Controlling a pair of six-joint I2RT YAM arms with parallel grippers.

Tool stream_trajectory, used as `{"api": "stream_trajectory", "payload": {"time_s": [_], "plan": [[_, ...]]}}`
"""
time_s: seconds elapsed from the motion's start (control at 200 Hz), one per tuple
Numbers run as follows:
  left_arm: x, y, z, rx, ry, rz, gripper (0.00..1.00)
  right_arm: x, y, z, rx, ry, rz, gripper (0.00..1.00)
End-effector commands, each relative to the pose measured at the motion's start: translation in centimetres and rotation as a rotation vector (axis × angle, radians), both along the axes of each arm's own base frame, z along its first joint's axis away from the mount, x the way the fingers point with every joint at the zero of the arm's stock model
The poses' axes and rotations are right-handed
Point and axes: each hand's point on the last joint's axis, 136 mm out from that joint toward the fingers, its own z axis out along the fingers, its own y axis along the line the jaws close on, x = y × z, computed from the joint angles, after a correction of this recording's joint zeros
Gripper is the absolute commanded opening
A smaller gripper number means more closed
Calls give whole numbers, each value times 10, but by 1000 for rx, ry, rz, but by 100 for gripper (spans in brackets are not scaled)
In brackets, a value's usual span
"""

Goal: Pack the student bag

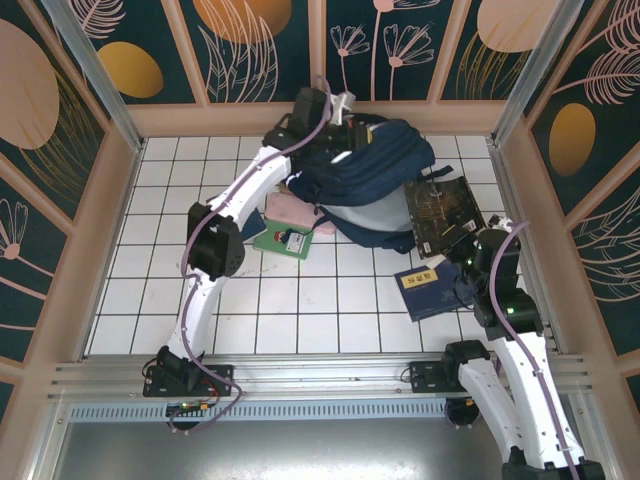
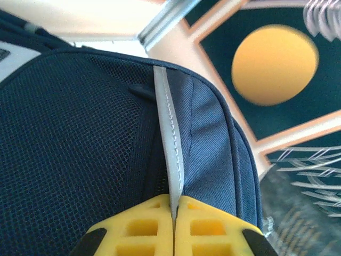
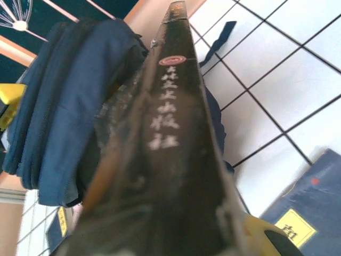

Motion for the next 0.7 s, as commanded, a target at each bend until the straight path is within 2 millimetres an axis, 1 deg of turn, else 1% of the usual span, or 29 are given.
{"api": "stream_trajectory", "payload": {"time_s": [0.0, 0.045, 0.11, 0.185, 0.3, 0.505, 0.611, 0.696], "plan": [[-13, 12, 104, -211, -117, -32, 0, 11, 30, 35, 178, -180, 173, 0], [-13, 14, 111, -241, -113, -37, 0, 14, 37, 34, 241, -190, 210, 0], [-15, 15, 120, -275, -113, -48, 0, 18, 44, 39, 294, -222, 249, 0], [-16, 15, 123, -289, -111, -53, 0, 22, 47, 46, 344, -270, 275, 0], [-15, 14, 120, -298, -94, -58, 0, 30, 49, 47, 409, -289, 295, 0], [-15, 14, 117, -318, -67, -69, 0, 53, 56, 34, 571, -260, 329, 0], [-14, 16, 117, -338, -52, -74, 0, 63, 62, 41, 651, -271, 349, 0], [-14, 18, 119, -346, -49, -75, 0, 74, 72, 46, 663, -254, 371, 0]]}}
